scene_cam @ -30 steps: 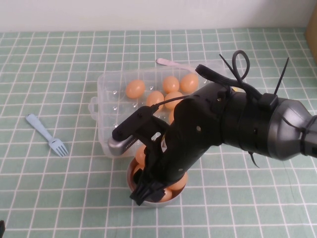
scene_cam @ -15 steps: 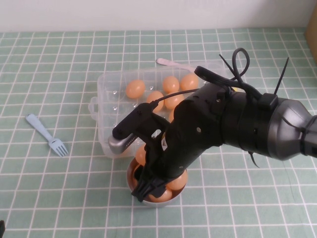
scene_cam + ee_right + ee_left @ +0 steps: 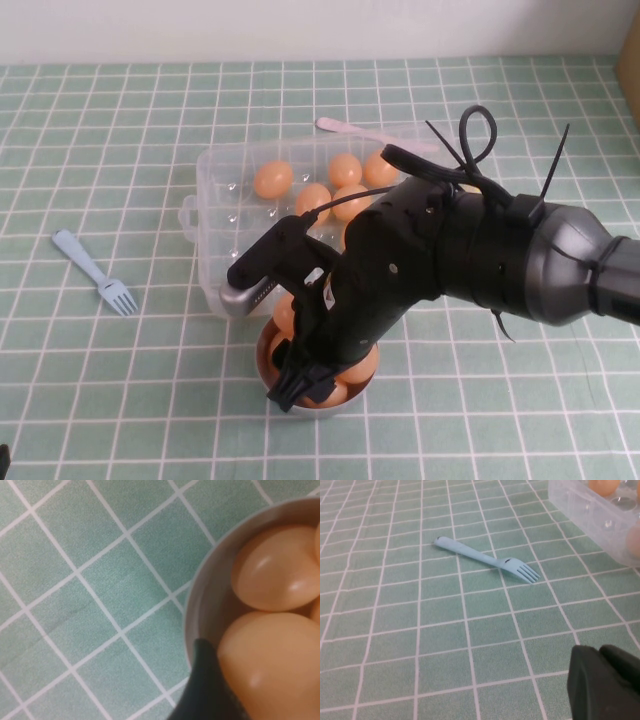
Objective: Take an egg out of the egg box
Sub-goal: Place the egg in the bowl
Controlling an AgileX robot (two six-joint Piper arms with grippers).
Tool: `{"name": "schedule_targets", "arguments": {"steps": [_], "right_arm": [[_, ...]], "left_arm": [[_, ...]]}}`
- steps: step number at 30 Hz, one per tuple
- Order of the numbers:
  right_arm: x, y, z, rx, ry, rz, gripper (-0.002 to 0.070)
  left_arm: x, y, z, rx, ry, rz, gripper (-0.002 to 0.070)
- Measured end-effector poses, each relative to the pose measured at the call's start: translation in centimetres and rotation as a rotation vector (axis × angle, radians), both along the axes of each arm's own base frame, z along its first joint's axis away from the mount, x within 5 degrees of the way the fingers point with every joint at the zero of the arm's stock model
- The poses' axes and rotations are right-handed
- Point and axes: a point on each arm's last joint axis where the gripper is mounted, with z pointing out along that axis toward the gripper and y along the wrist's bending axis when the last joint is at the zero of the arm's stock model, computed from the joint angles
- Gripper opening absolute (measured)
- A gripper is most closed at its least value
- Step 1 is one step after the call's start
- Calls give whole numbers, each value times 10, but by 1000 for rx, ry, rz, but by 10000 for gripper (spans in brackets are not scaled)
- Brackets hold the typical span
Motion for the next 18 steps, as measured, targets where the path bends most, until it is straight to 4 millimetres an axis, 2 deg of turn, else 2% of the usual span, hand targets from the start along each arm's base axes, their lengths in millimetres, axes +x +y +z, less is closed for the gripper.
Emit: {"name": "schedule_targets", "arguments": {"steps": [18], "right_arm": [[1,0,-1,2,-4,0,408]], "left_arm": [[0,0,0,0,0,0,-4]]}}
